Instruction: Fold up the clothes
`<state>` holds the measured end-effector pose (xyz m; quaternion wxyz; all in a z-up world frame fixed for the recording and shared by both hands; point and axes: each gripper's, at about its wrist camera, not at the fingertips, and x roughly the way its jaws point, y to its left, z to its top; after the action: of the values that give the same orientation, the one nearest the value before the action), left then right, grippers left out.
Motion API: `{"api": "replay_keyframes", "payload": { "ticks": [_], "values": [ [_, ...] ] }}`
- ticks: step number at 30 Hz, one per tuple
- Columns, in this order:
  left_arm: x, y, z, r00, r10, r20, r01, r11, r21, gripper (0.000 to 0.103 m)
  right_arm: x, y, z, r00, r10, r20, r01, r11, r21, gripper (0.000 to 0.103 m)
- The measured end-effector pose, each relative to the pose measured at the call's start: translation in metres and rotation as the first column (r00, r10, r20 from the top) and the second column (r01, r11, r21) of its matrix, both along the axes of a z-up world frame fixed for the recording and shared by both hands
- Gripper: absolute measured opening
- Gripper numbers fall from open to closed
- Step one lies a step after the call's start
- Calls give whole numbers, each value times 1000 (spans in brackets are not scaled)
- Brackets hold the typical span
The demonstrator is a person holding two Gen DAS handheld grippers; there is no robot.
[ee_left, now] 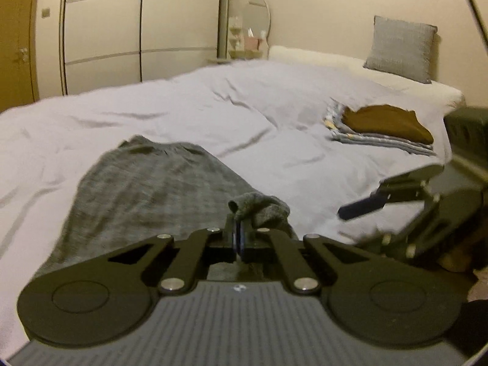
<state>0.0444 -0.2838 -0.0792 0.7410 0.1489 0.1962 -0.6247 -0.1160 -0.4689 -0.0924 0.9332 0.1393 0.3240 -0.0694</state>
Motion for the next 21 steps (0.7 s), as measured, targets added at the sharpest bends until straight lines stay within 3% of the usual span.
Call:
{"api": "replay_keyframes", "payload": {
  "ticks": [3,11,15,21],
  "values": [
    [-4,5,-2,1000,-6,23,6,1000,-14,0,13,19,-10,998,48,50,-44,996,-71,76],
    [-24,16,-8,996,-51,72,54,998,-31,0,57,35,-30,989,27,142,1,982,-189,75],
    [-34,21,-11,993,-73,97,77,996,-39,2,36,25,-29,979,-71,193,119,960,-253,69],
    [-50,26,-12,985,-74,155,77,997,-12,10,-9,8,-27,945,-210,253,276,923,-267,74]
  ]
}}
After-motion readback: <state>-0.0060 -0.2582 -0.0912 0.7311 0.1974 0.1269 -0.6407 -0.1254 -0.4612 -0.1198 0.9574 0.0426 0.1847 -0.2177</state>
